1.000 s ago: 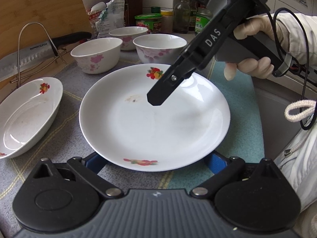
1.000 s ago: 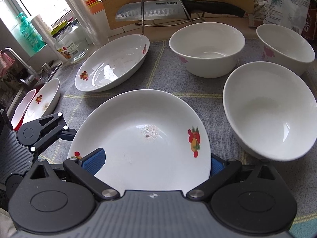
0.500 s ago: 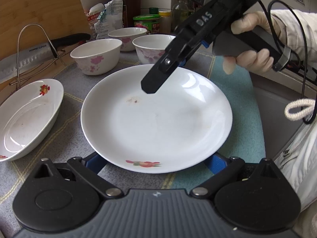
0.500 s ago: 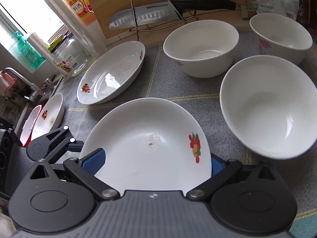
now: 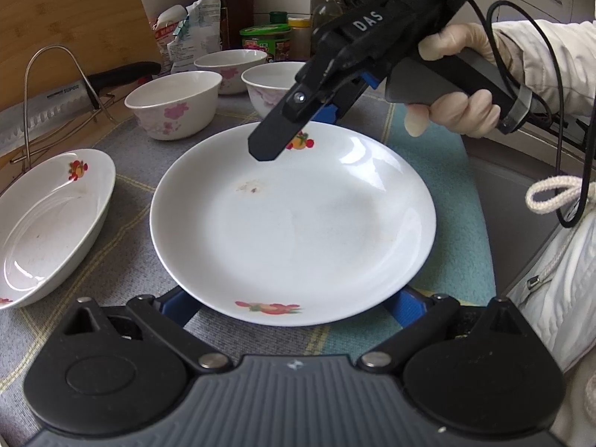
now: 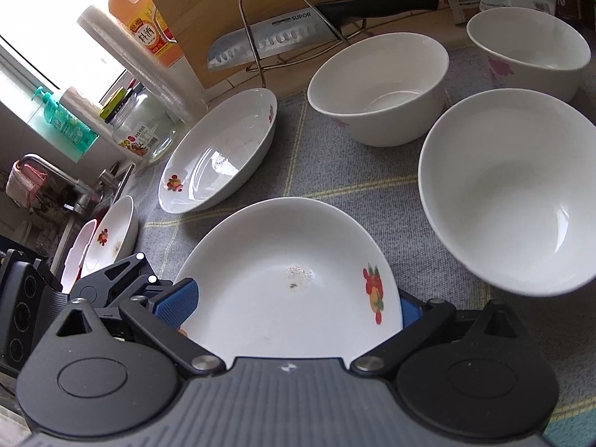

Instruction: Organize plates and bowls

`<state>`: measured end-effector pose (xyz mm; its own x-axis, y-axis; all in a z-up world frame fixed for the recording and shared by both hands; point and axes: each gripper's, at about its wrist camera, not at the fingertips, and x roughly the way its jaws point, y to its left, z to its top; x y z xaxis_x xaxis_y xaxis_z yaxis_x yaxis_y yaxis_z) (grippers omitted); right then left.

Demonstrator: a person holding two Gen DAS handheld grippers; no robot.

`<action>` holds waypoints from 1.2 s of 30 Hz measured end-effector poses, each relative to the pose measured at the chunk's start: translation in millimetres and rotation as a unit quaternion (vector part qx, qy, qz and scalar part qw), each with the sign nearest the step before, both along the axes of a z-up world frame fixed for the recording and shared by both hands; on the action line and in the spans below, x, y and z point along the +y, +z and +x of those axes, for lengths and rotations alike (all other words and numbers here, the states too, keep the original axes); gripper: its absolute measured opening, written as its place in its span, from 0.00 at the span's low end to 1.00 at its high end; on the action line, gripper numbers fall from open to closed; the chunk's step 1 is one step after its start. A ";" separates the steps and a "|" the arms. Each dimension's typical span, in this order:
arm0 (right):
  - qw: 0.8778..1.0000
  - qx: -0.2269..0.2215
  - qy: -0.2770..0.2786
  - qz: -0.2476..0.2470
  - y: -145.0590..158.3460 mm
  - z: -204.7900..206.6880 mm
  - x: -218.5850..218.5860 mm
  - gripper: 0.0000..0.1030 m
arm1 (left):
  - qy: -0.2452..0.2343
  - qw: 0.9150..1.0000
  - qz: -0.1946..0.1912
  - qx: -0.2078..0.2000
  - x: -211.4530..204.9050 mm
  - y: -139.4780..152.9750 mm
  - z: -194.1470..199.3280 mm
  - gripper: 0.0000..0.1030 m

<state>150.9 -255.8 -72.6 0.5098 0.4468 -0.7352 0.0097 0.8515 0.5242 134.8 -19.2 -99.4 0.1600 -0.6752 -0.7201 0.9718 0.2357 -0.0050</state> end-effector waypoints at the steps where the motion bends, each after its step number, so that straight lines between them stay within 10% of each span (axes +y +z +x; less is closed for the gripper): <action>1: 1.000 0.001 0.000 0.001 0.1 0.1 -0.1 1.00 | -0.001 1.000 0.000 0.000 -0.2 0.0 0.4 0.97; 36: 0.997 -0.015 0.074 -0.033 38.2 10.7 57.1 1.00 | 0.051 0.999 -0.008 -0.013 55.3 35.8 -24.6 0.97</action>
<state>161.6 -198.7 -34.4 0.4643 0.4698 -0.7508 -0.1346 0.8753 0.4645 110.2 36.1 -63.6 0.2482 -0.6661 -0.7034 0.9423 0.3343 0.0159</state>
